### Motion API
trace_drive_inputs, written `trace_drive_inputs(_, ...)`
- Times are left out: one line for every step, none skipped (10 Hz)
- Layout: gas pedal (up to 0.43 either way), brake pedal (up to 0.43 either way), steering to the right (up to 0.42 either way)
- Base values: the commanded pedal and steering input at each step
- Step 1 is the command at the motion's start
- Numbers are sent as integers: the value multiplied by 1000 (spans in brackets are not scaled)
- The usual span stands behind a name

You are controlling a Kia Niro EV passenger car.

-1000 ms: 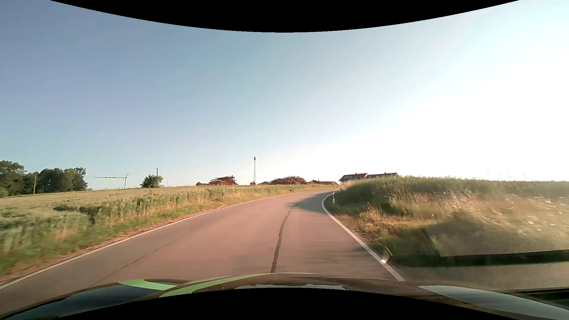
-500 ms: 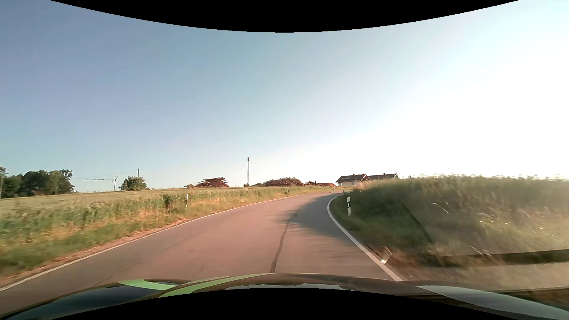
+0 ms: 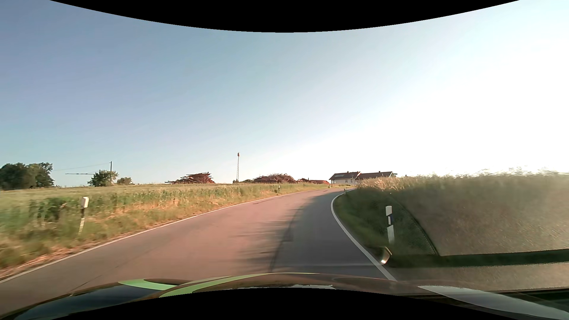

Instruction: Follow the waypoints while adhering to traffic rules and regulations

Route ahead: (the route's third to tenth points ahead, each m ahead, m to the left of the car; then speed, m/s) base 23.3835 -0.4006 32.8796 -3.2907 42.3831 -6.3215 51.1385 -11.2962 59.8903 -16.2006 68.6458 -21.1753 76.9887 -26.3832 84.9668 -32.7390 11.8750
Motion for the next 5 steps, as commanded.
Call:
trace_drive_inputs(0,0,40)
trace_drive_inputs(0,0,40)
trace_drive_inputs(0,0,40)
trace_drive_inputs(0,0,40)
trace_drive_inputs(0,0,40)
